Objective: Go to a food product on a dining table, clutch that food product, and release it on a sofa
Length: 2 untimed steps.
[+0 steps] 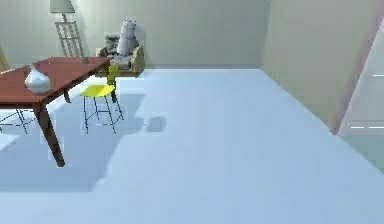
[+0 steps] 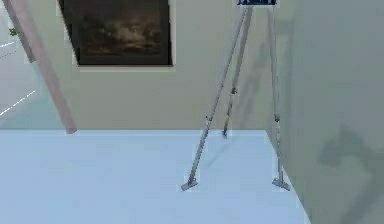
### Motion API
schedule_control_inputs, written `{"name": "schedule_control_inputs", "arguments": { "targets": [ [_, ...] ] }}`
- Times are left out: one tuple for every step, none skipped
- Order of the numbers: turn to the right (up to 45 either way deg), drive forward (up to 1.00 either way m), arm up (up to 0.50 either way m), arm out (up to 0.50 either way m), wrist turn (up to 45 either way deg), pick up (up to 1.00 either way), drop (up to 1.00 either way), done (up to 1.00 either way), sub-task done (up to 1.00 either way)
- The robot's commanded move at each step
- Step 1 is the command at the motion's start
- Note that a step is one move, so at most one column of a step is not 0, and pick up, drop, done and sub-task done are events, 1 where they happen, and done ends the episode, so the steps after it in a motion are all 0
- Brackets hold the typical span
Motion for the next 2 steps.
{"name": "schedule_control_inputs", "arguments": {
  "targets": [
    [42.0,0.00,0.00,0.00,0.0,0.00,0.00,0.00,0.00],
    [0.0,1.00,0.00,0.00,0.0,0.00,0.00,0.00,0.00]
  ]
}}
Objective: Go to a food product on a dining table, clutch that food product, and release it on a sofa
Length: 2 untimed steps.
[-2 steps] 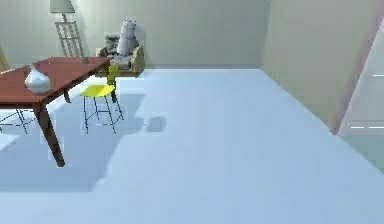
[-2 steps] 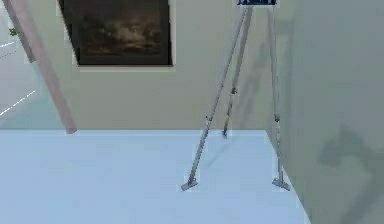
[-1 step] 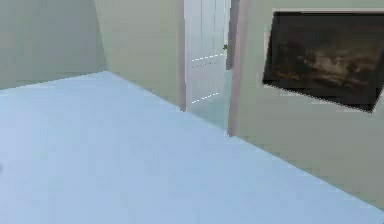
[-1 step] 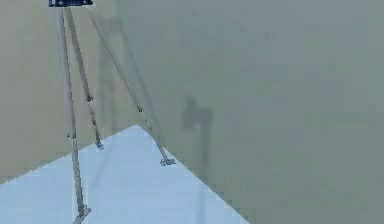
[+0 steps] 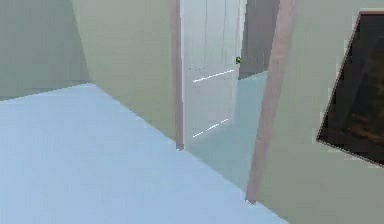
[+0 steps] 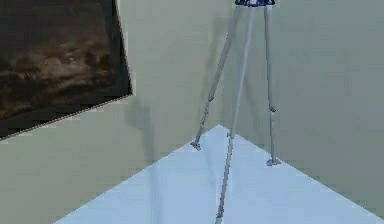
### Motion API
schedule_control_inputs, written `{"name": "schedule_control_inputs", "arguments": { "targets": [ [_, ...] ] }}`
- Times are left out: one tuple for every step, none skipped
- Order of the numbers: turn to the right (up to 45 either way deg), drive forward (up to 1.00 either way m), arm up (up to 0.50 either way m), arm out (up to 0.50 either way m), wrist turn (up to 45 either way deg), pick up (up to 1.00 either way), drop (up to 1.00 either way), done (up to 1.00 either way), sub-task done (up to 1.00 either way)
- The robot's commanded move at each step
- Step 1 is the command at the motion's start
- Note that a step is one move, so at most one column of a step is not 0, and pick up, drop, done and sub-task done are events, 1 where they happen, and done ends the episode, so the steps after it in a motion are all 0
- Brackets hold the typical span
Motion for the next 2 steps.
{"name": "schedule_control_inputs", "arguments": {
  "targets": [
    [0.0,1.00,0.00,0.00,0.0,0.00,0.00,0.00,0.00],
    [0.0,0.65,0.00,0.00,0.0,0.00,0.00,0.00,0.00]
  ]
}}
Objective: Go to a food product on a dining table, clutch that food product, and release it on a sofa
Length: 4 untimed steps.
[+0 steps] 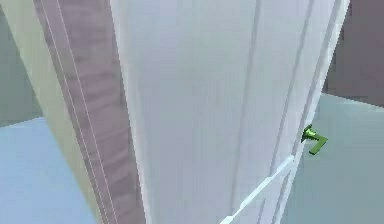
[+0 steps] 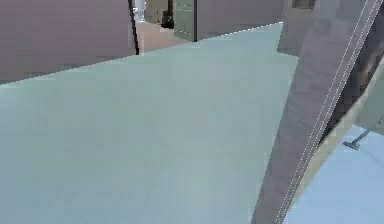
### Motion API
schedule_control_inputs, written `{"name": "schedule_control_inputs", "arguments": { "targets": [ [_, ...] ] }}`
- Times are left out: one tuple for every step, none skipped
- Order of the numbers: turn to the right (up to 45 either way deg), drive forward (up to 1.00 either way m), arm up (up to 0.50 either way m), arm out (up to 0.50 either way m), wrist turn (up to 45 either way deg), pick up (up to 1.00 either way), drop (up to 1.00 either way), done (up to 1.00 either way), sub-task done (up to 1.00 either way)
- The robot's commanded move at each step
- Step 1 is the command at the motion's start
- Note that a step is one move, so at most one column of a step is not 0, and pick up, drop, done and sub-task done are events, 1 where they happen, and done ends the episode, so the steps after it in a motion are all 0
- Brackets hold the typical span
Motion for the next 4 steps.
{"name": "schedule_control_inputs", "arguments": {
  "targets": [
    [45.0,0.00,0.00,0.00,0.0,0.00,0.00,0.00,0.00],
    [0.0,0.30,0.00,0.00,0.0,0.00,0.00,0.00,0.00],
    [36.0,0.00,0.00,0.00,0.0,0.00,0.00,0.00,0.00],
    [0.0,1.00,0.00,0.00,0.0,0.00,0.00,0.00,0.00]
  ]
}}
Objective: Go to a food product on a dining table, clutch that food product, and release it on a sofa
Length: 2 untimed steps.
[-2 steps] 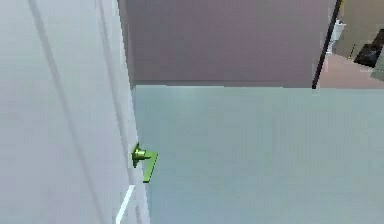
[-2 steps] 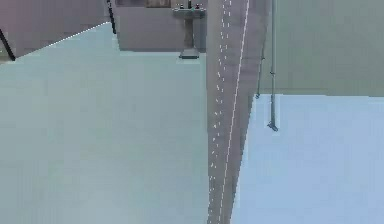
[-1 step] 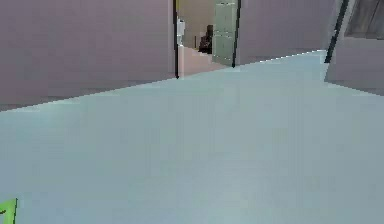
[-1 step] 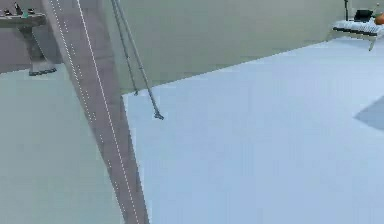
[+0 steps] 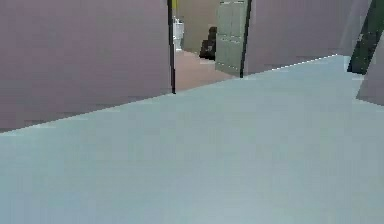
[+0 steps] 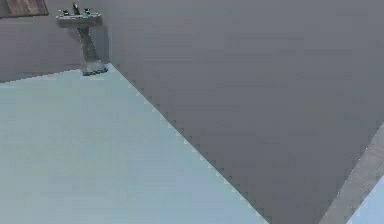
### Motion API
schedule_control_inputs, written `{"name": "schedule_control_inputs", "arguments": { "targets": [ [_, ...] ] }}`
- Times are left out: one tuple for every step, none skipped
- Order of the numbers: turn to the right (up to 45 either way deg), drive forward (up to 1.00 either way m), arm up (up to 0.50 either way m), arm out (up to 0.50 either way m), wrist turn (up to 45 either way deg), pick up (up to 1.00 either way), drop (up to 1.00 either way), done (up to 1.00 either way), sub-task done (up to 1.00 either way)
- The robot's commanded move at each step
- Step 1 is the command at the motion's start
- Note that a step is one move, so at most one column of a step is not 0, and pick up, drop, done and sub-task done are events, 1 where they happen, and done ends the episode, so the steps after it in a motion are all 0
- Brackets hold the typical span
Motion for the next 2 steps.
{"name": "schedule_control_inputs", "arguments": {
  "targets": [
    [0.0,1.00,0.00,0.00,0.0,0.00,0.00,0.00,0.00],
    [0.0,1.00,0.00,0.00,0.0,0.00,0.00,0.00,0.00]
  ]
}}
